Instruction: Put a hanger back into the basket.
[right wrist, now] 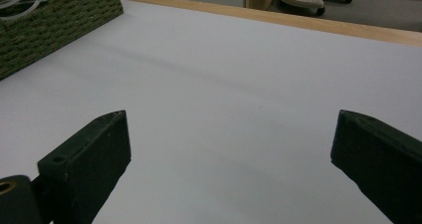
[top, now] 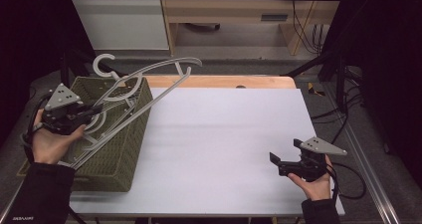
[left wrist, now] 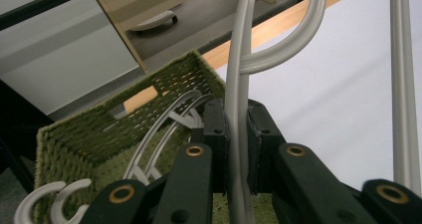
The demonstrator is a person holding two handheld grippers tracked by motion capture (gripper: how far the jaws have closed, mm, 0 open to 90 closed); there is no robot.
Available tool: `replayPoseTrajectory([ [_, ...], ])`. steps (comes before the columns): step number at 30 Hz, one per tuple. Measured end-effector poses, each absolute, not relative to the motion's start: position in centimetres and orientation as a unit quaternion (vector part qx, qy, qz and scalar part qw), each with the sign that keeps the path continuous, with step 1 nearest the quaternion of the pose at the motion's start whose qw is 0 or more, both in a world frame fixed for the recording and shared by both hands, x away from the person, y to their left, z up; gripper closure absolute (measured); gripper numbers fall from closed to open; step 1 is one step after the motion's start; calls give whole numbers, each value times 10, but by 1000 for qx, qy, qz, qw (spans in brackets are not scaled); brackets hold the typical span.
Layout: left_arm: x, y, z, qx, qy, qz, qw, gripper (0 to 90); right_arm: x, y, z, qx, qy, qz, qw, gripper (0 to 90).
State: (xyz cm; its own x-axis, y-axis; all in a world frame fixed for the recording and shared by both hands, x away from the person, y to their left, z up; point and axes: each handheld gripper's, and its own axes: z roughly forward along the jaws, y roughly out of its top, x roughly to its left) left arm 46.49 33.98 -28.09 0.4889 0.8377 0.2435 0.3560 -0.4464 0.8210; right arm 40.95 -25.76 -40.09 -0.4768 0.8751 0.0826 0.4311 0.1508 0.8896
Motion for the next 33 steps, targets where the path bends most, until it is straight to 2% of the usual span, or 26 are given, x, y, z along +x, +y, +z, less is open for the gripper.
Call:
replayPoseTrajectory([
  [13, 472, 378, -288, 771, 414, 349, 336, 814, 410, -256, -401, 454, 722, 467, 233, 26],
  [33, 483, 422, -325, 759, 464, 353, 290, 815, 412, -253, -403, 450, 728, 461, 233, 25],
])
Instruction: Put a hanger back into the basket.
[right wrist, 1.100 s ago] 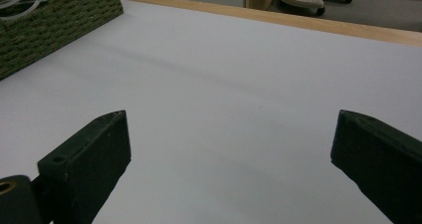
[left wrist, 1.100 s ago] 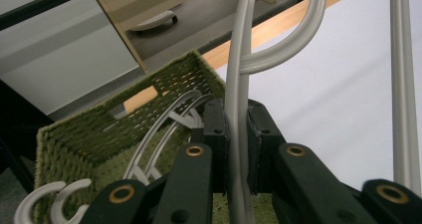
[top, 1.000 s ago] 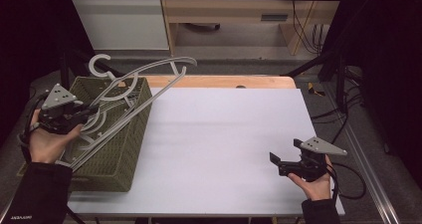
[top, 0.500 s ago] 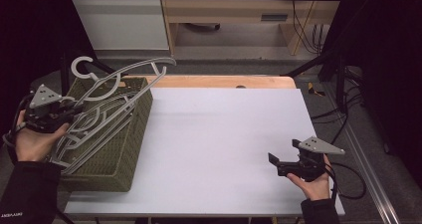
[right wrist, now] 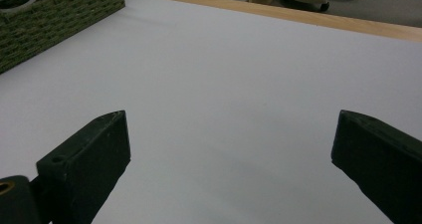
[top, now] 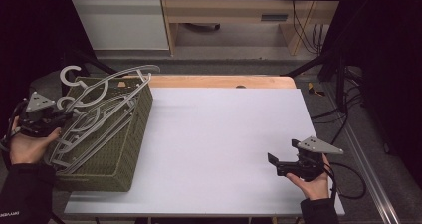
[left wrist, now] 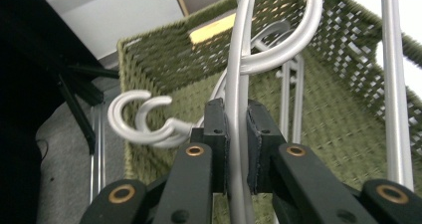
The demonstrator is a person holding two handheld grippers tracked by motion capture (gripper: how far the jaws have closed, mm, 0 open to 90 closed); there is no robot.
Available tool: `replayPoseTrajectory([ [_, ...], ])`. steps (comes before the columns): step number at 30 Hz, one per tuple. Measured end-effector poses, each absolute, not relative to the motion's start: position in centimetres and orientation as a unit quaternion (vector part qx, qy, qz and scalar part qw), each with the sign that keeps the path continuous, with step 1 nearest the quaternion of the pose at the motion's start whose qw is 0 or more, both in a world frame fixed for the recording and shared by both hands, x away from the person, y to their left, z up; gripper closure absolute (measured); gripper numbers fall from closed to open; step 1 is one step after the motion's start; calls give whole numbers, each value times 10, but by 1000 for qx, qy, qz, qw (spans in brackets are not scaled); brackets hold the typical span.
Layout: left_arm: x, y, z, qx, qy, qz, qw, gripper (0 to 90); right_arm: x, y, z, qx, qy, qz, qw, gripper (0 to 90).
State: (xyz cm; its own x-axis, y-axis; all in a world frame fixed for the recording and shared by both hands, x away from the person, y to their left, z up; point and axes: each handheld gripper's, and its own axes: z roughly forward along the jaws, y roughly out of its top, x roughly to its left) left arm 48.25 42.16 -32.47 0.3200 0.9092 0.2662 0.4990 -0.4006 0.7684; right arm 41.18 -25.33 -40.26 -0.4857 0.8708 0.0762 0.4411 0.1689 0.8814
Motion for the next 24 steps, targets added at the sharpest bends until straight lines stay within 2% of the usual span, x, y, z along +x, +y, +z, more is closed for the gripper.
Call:
replayPoseTrajectory([
  [24, 472, 447, -340, 755, 484, 367, 246, 814, 412, -253, -403, 452, 729, 459, 231, 23],
])
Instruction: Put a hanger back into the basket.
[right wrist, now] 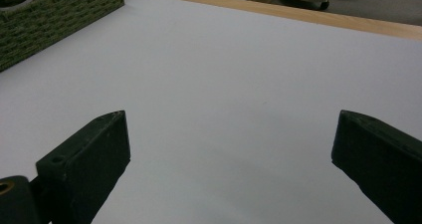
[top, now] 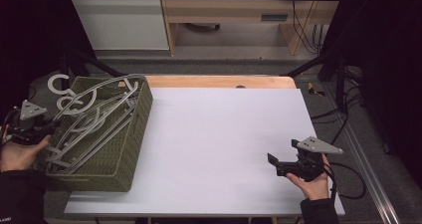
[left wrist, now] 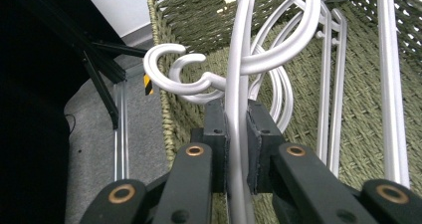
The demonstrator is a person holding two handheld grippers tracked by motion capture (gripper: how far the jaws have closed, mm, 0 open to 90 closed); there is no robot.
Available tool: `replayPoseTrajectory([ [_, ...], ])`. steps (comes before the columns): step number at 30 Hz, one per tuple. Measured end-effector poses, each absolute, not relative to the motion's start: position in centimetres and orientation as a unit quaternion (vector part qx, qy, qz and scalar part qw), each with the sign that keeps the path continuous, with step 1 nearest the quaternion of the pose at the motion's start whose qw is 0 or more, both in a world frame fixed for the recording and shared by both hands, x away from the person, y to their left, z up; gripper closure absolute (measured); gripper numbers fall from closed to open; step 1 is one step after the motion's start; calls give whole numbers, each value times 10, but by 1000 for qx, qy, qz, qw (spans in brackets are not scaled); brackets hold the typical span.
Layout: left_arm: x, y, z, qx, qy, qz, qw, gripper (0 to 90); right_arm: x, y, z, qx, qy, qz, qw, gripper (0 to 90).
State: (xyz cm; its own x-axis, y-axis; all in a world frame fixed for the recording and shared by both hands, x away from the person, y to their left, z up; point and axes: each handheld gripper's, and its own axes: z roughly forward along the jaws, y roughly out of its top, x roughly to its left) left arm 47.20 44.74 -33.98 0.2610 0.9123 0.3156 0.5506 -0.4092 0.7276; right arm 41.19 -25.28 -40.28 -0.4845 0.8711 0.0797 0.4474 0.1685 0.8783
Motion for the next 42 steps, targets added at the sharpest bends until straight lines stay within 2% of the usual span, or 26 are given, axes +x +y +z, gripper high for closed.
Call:
replayPoseTrajectory([
  [21, 479, 446, -353, 768, 481, 366, 213, 814, 412, -252, -404, 450, 733, 456, 229, 24],
  [29, 481, 443, -367, 767, 501, 335, 220, 813, 412, -251, -404, 450, 734, 454, 229, 23],
  [33, 484, 434, -376, 776, 500, 328, 199, 808, 412, -251, -404, 450, 734, 454, 229, 23],
  [36, 483, 437, -377, 771, 513, 312, 212, 805, 412, -251, -403, 450, 734, 455, 228, 23],
  [42, 480, 436, -371, 769, 524, 293, 218, 682, 413, -251, -404, 449, 735, 454, 230, 22],
])
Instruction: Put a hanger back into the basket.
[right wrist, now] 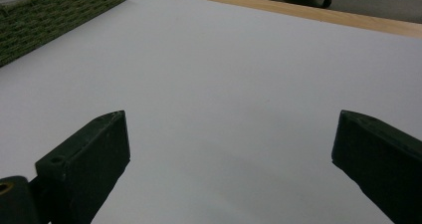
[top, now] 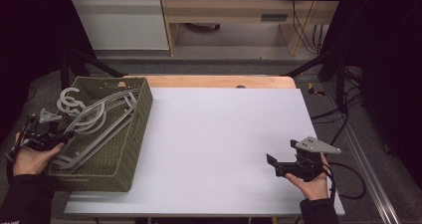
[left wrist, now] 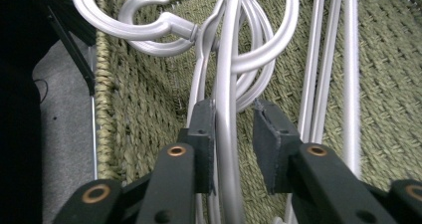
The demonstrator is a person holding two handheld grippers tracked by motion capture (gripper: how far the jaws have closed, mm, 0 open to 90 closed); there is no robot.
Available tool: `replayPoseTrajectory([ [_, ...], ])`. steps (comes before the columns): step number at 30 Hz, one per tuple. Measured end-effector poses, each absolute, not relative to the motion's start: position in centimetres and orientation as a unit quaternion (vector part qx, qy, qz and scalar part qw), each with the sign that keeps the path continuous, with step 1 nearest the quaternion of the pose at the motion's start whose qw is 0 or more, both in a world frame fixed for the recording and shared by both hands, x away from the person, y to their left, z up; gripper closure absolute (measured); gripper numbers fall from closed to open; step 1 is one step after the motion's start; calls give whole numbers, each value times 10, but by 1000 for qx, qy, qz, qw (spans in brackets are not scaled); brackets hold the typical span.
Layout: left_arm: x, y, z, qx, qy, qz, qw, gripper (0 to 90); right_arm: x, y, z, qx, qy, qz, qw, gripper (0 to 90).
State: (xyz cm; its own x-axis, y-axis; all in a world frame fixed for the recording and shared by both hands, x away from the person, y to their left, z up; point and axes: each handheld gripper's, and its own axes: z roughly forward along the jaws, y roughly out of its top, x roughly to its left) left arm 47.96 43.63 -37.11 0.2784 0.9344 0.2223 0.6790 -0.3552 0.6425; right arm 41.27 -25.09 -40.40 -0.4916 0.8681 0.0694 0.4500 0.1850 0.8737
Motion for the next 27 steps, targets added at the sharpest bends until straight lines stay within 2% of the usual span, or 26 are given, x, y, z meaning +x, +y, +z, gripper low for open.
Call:
replayPoseTrajectory([
  [5, 470, 429, -358, 758, 517, 299, 262, 615, 413, -251, -405, 448, 736, 454, 228, 22],
  [8, 462, 420, -350, 748, 506, 297, 310, 572, 413, -251, -404, 449, 734, 455, 230, 22],
  [12, 447, 402, -344, 732, 480, 284, 390, 474, 412, -251, -404, 450, 730, 459, 231, 22],
  [19, 429, 367, -353, 712, 437, 240, 495, 264, 411, -253, -402, 447, 727, 466, 232, 21],
  [23, 424, 349, -360, 717, 417, 232, 508, 150, 410, -254, -402, 447, 725, 470, 234, 20],
  [27, 418, 334, -367, 728, 394, 230, 512, 107, 409, -255, -402, 446, 723, 473, 235, 18],
])
